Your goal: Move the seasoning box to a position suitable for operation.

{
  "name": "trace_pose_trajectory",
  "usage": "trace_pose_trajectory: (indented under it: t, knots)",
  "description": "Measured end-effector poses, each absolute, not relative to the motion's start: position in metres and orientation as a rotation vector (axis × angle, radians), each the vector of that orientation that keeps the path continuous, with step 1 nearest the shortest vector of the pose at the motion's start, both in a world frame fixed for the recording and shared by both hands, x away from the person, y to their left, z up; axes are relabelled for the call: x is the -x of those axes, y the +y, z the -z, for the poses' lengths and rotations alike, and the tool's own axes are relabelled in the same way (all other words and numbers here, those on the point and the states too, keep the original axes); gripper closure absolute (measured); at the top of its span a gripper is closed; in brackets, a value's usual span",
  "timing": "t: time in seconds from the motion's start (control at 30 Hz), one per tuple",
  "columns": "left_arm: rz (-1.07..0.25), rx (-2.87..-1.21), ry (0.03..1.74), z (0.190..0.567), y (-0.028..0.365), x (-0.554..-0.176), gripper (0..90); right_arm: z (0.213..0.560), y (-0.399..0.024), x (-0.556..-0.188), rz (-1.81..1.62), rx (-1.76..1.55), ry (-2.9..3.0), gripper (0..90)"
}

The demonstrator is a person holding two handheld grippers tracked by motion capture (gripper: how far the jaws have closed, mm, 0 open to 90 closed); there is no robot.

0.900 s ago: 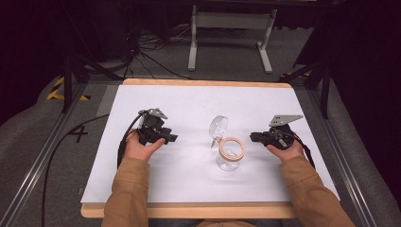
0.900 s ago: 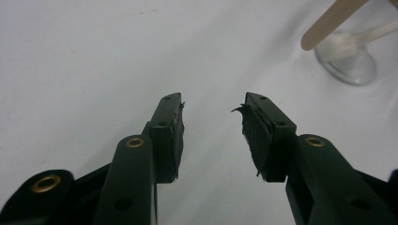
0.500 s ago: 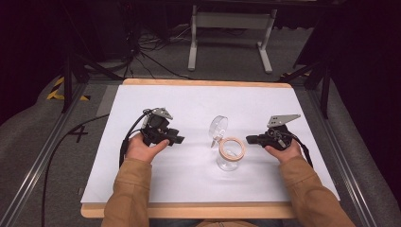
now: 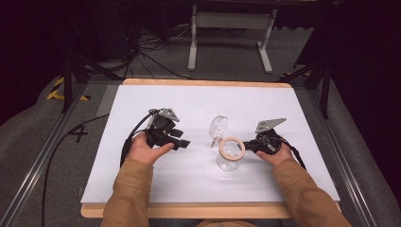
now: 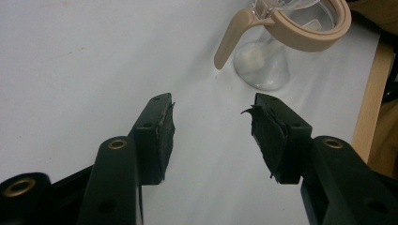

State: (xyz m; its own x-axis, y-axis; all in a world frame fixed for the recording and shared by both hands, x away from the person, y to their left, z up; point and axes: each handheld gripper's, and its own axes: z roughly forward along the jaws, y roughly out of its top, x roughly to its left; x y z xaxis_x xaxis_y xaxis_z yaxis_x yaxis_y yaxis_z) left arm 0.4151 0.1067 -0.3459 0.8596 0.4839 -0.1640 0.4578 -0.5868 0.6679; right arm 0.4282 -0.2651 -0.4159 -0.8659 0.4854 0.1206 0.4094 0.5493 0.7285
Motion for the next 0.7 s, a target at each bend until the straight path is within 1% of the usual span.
trace_pose_trajectory:
  t: [0.2, 0.7]
  knots:
    - [-0.090, -2.293, 0.665, 0.3430, 0.1050, -0.4127, 49.2, 0.4174, -0.2626, -0.4280, -1.226, -0.761, 2.685, 89.3]
    - [-0.103, -2.300, 0.665, 0.3416, 0.1044, -0.4156, 48.3, 0.4152, -0.2600, -0.4203, -1.166, -0.721, 2.709, 89.5]
